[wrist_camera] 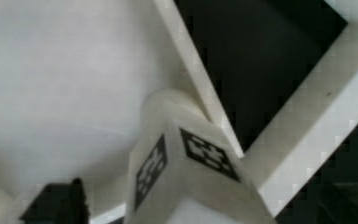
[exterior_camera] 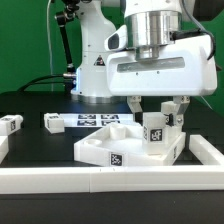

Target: Assemble square table

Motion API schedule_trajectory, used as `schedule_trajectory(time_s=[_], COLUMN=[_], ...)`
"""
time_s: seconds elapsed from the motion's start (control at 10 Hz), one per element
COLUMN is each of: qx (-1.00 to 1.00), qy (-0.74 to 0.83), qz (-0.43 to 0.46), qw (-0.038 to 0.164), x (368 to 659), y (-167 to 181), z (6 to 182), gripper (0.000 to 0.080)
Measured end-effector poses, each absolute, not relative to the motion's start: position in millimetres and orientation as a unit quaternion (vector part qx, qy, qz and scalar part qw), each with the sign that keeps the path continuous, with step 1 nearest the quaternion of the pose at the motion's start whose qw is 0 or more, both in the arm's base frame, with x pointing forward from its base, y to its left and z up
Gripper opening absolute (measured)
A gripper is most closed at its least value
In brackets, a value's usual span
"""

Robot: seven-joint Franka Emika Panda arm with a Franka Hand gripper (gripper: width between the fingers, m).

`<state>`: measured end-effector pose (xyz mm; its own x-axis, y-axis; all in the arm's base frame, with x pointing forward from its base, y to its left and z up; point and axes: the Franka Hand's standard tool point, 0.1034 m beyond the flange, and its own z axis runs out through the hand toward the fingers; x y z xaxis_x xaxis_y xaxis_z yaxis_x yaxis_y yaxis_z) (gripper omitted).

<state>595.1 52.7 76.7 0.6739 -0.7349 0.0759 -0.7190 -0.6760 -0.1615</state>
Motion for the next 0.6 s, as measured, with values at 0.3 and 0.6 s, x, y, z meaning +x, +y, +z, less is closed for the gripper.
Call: schedule_trajectory(time_s=[0.3, 0.6], qx=[-0.950, -0.969], qy=[0.300, 0.230], qz=[-0.073, -0.076], qw=[0.045, 0.038], x=[594.9, 595.1], y=[51.8, 49.1], z=[76.1, 76.0], gripper=[0.0649, 0.0649])
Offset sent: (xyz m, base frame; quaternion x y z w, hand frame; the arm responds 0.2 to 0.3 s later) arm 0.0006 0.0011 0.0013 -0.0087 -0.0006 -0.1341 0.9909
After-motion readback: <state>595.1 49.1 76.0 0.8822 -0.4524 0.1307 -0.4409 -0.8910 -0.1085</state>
